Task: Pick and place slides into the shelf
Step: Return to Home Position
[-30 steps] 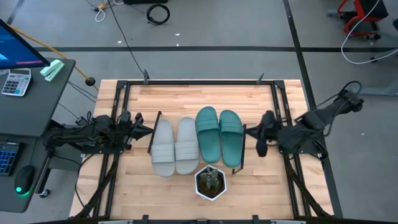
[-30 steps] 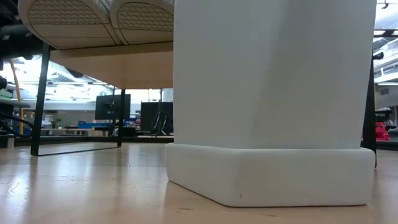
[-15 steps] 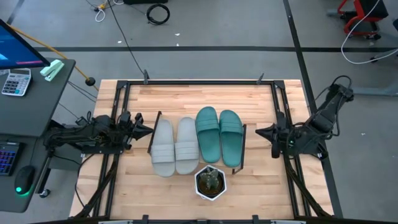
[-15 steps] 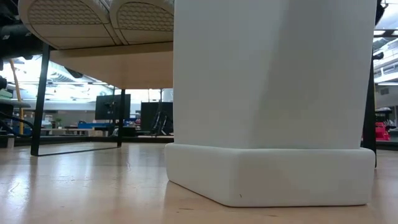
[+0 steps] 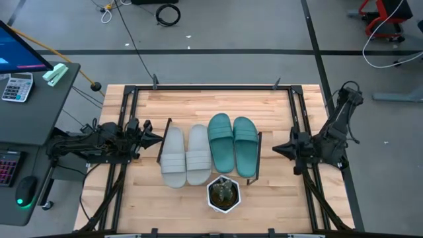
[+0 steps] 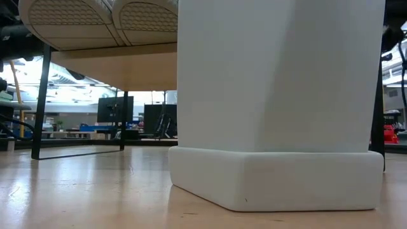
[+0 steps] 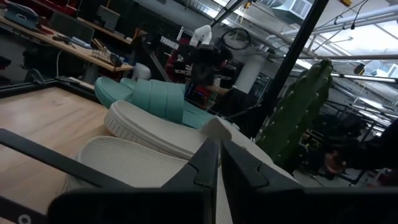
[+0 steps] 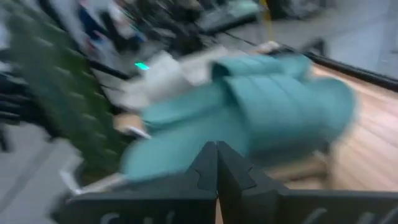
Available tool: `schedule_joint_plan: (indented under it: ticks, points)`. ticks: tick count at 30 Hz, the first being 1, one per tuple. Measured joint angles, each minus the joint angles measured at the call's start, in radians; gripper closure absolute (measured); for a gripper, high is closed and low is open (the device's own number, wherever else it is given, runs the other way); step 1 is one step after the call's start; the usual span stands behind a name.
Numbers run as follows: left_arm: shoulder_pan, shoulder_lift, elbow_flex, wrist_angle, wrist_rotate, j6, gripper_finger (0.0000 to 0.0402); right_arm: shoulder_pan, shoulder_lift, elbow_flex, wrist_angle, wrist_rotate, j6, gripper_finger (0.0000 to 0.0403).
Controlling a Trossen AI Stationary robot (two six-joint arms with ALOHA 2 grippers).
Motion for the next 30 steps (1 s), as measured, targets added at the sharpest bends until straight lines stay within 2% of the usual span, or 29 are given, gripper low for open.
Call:
schedule_joint_plan:
  ticks: [4,7,11,20,23,26,30]
  points:
    - [0.000,0.000,0.000,0.000,0.000,0.000,0.0375,-0.052,-0.075,-0.112,0.367,-0.085,-0.291,0.0403]
    - [0.000,0.000,0.000,0.000,0.000,0.000,0.0369,-0.153,-0.129,-0.178,0.526,-0.201,-0.397,0.0403]
    - [0.000,0.000,0.000,0.000,0.000,0.000,0.0363,-0.327,-0.169,-0.208,0.541,-0.358,-0.442,0.0403]
    - [0.000,0.000,0.000,0.000,0.000,0.000,0.0369,-0.760,-0.171,-0.243,0.533,-0.824,-0.391,0.0403]
    - [0.000,0.000,0.000,0.000,0.000,0.000,0.0374,-0.870,-0.171,-0.243,0.533,-0.955,-0.378,0.0403]
    - [0.000,0.000,0.000,0.000,0.000,0.001,0.0378,-0.934,-0.173,-0.243,0.516,-1.020,-0.358,0.0403]
    - [0.000,0.000,0.000,0.000,0.000,0.001,0.0377,-0.958,-0.177,-0.243,0.512,-1.029,-0.381,0.0403]
